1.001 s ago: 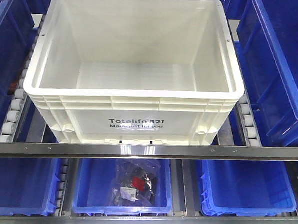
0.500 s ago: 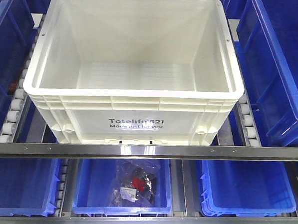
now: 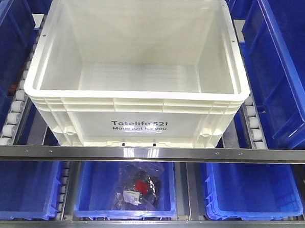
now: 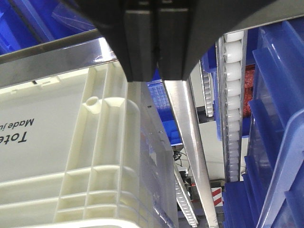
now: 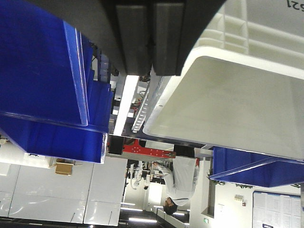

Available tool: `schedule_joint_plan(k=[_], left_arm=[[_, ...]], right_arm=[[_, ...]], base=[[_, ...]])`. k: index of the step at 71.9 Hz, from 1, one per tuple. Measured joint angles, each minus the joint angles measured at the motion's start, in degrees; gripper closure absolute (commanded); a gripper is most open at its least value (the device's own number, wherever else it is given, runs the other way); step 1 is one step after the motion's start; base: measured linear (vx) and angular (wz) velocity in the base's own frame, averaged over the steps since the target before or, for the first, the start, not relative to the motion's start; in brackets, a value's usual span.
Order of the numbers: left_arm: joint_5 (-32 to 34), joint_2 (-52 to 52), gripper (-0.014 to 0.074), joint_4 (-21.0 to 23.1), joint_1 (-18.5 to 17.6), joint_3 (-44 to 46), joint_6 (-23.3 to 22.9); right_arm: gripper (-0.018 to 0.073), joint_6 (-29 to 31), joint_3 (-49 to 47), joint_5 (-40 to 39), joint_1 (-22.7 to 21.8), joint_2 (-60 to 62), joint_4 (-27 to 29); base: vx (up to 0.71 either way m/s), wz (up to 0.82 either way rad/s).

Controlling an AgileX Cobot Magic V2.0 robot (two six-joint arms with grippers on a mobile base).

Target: Place moving items into box and shelve

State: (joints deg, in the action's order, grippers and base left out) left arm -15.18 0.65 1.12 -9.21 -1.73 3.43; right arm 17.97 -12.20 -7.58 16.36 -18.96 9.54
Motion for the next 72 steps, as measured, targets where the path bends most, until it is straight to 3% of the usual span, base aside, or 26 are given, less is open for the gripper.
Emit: schedule_joint_plan(k=[30,41,57,72], left_arm=[[0.0,0.0,0.0605,0.0,0.0,0.0,0.0],[0.0,0.0,0.0605,0.0,0.0,0.0,0.0],[0.0,0.0,0.0603,0.0,0.0,0.0,0.0],[0.0,0.0,0.0603,0.0,0.0,0.0,0.0]], right_arm=[[0.0567,0.2,0.0,0.0,0.0,0.0,-0.1],[0.0567,3.8,1.6,0.5,0.0,0.0,-1.7],[0.0567,-7.5,13.8,4.1,0.0,7.2,-8.5],[0.0567,-9.2,14.0,11.5,0.0,18.3,-9.0]], base=[[0.0,0.0],[0.0,0.0],[0.0,0.0],[0.0,0.0]])
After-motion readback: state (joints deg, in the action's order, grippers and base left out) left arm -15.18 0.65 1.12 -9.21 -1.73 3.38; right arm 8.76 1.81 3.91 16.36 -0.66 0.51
